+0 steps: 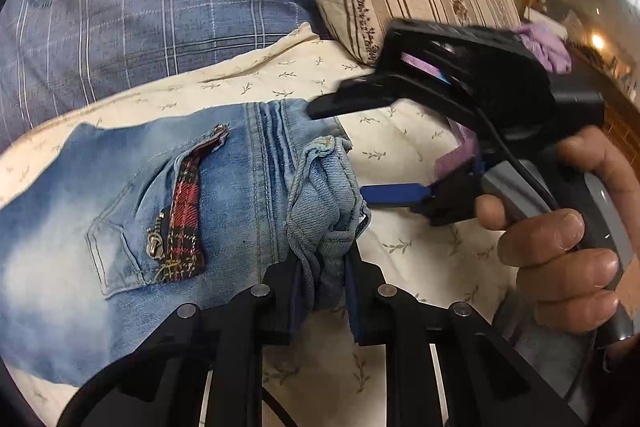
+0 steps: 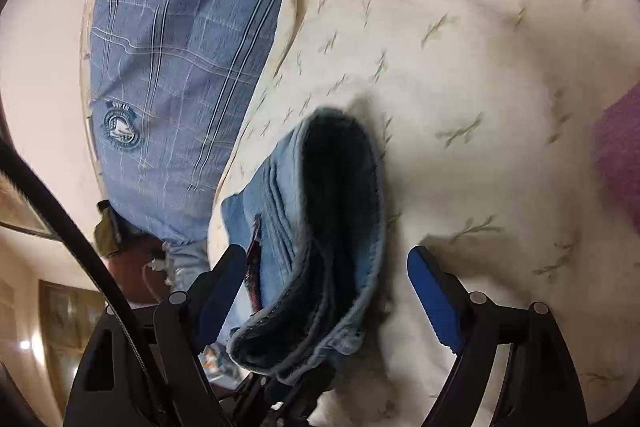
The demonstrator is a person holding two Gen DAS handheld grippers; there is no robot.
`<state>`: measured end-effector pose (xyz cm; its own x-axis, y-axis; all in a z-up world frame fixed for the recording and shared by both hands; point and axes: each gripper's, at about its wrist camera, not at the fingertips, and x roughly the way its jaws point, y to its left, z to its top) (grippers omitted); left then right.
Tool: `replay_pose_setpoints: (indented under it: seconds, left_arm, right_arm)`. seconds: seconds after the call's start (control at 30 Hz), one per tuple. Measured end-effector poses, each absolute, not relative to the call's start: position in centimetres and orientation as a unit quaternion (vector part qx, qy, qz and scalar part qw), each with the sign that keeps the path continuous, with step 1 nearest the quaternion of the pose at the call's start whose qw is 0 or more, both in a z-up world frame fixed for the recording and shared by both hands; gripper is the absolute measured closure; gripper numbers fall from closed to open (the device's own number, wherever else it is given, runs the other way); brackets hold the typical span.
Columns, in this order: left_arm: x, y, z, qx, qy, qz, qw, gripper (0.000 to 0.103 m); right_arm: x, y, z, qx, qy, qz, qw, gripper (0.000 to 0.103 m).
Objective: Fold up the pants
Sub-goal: 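Grasp the leg hems with the left gripper and lift them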
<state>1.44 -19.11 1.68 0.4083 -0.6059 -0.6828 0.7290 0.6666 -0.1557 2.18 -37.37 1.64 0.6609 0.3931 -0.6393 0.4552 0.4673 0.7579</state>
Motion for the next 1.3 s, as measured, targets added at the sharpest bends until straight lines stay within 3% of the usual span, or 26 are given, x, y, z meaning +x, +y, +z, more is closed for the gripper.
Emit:
replay_pose_setpoints:
  seconds: [0.03,0.1,0.13,0.23,0.6,0.9,1.17,1.3]
  left_arm:
    - [1.4,-19.2,1.6,0.085,0.370,-0.399,0.835,0.086]
    - [1.6,-18.9,1.7,0.067,0.382,-0.400,0.830,0.086]
    - [1.8,-18.7,1.8,0.056,0.388,-0.402,0.828,0.086]
    - [2.5,-18.3,2.2,0.024,0.399,-0.403,0.823,0.087]
    - [4.2,-14.2,4.5,-0.111,0.420,-0.408,0.803,0.087]
    - [7.7,-0.9,6.3,-0.275,0.406,-0.355,0.796,0.086]
    - [10.6,9.6,1.5,-0.376,0.454,-0.254,0.767,0.085]
    - [11.6,11.3,-1.2,-0.370,0.468,-0.201,0.777,0.085]
  right_arm:
    - [2.4,-37.1,1.5,0.513,0.416,-0.014,0.751,0.021]
    - [2.8,-36.5,1.4,0.489,0.432,-0.024,0.757,0.050]
    - [3.0,-36.2,1.4,0.469,0.442,-0.037,0.763,0.076]
    - [2.7,-35.6,2.2,0.452,0.432,-0.033,0.780,0.093]
    - [1.8,-31.2,8.7,0.325,0.385,-0.045,0.863,0.096]
    - [9.6,-17.6,15.2,0.159,0.420,-0.014,0.894,0.096]
    - [16.5,-5.8,10.5,0.094,0.472,0.051,0.875,0.095]
    - [19.4,-2.8,5.9,0.082,0.507,0.068,0.855,0.095]
